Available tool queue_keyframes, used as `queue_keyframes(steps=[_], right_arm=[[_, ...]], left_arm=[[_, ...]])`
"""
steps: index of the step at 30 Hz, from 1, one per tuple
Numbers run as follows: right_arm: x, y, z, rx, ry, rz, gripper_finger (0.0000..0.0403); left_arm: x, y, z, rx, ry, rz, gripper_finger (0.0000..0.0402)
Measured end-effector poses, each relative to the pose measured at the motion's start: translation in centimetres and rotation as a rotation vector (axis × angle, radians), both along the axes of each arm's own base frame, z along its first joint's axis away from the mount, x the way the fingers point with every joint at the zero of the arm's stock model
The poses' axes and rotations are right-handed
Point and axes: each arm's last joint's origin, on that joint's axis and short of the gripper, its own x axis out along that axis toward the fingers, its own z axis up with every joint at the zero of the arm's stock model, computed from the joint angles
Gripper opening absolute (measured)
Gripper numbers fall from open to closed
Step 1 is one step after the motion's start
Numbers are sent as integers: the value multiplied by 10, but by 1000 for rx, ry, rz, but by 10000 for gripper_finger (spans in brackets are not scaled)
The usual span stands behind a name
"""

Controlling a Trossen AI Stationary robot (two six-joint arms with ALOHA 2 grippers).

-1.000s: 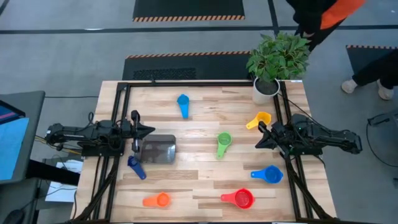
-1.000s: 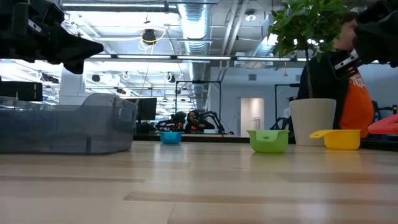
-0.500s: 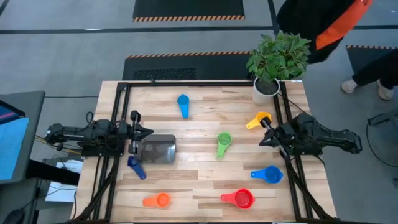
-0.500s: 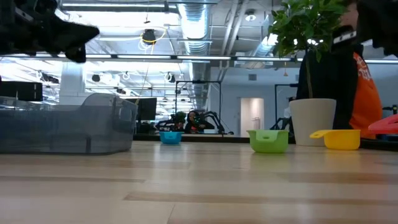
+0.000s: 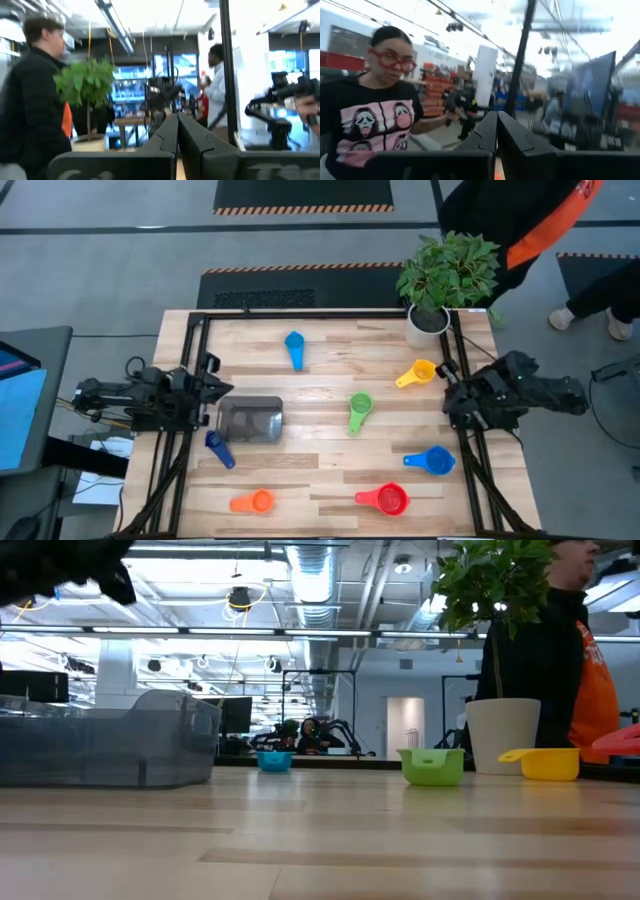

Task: Nest measuring cups in basket
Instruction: Put the red measuring cup into the black bin

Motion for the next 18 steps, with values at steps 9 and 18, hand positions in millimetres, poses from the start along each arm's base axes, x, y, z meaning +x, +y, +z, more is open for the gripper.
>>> queue_keyframes(steps=[9, 18], right_arm=[[44, 7, 41, 12, 418, 23, 37], [76, 34, 49, 54, 694, 188, 37]], left_arm=[[8, -1, 42, 31, 130, -19, 0], [52, -6, 71, 122, 390, -58, 0]])
